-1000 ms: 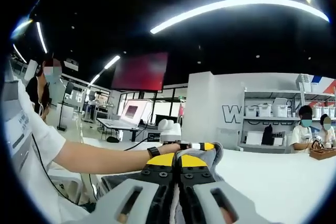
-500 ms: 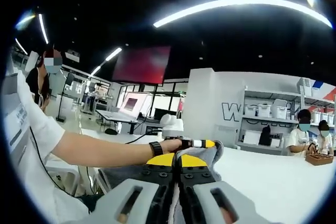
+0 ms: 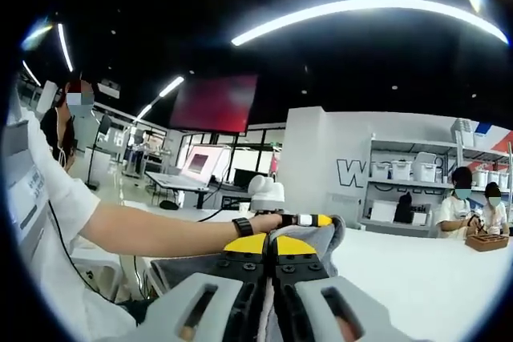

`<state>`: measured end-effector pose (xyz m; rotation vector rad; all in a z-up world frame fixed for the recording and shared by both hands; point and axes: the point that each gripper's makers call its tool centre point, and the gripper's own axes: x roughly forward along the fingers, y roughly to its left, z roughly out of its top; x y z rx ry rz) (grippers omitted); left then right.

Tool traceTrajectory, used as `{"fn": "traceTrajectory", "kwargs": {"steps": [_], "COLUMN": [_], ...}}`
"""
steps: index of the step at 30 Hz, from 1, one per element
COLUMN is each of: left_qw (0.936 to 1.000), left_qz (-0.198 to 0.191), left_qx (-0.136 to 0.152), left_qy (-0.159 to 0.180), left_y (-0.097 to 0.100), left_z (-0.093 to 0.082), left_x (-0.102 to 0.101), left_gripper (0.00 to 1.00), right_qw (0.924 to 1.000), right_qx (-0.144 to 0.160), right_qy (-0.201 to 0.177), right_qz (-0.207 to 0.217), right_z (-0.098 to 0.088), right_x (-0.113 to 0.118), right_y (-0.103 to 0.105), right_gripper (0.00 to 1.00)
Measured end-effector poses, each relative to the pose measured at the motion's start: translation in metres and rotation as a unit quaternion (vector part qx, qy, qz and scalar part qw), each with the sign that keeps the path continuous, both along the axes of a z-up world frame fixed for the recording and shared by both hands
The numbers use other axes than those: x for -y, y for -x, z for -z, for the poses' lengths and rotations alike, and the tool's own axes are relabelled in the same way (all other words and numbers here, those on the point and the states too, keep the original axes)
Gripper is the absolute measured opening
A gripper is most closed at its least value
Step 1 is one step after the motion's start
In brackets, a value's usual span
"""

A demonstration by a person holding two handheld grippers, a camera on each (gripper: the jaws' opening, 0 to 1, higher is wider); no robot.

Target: Open the folded towel by lifting each exposed corner and separating the folded layers until the towel lies flat within the target outline without major curled edges

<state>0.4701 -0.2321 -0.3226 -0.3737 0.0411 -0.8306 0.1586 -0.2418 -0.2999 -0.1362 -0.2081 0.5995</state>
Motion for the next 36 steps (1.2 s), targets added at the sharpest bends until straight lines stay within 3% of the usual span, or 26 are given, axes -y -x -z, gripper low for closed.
{"fn": "traceTrajectory", "kwargs": {"steps": [10,15,25,31,36], "left_qw": [1.0,0.9996,0.9996,0.9993,0.9995], "left_qz": [0.005,0.003,0.014,0.011,0.014], "left_qx": [0.003,0.027,0.022,0.034,0.029], "left_qy": [0.002,-0.011,0.011,-0.003,0.005], "left_y": [0.0,0.004,0.009,0.008,0.005], "left_z": [-0.005,-0.008,-0.01,-0.007,-0.005], "left_x": [0.008,0.016,0.024,0.026,0.029], "left_gripper": [0.01,0.01,0.01,0.01,0.01], "right_qw": [0.9998,0.9994,0.9989,0.9992,0.9987], "right_qx": [0.0,0.001,-0.003,-0.007,-0.004], "right_qy": [0.019,0.031,0.035,0.025,0.03], "right_qz": [0.01,0.014,0.03,0.031,0.042], "right_z": [0.001,0.002,0.003,0.004,0.004], "right_x": [0.008,0.012,0.023,0.028,0.033], "right_y": [0.001,0.004,0.01,0.009,0.008], "right_gripper": [0.0,0.0,0.0,0.0,0.0]}}
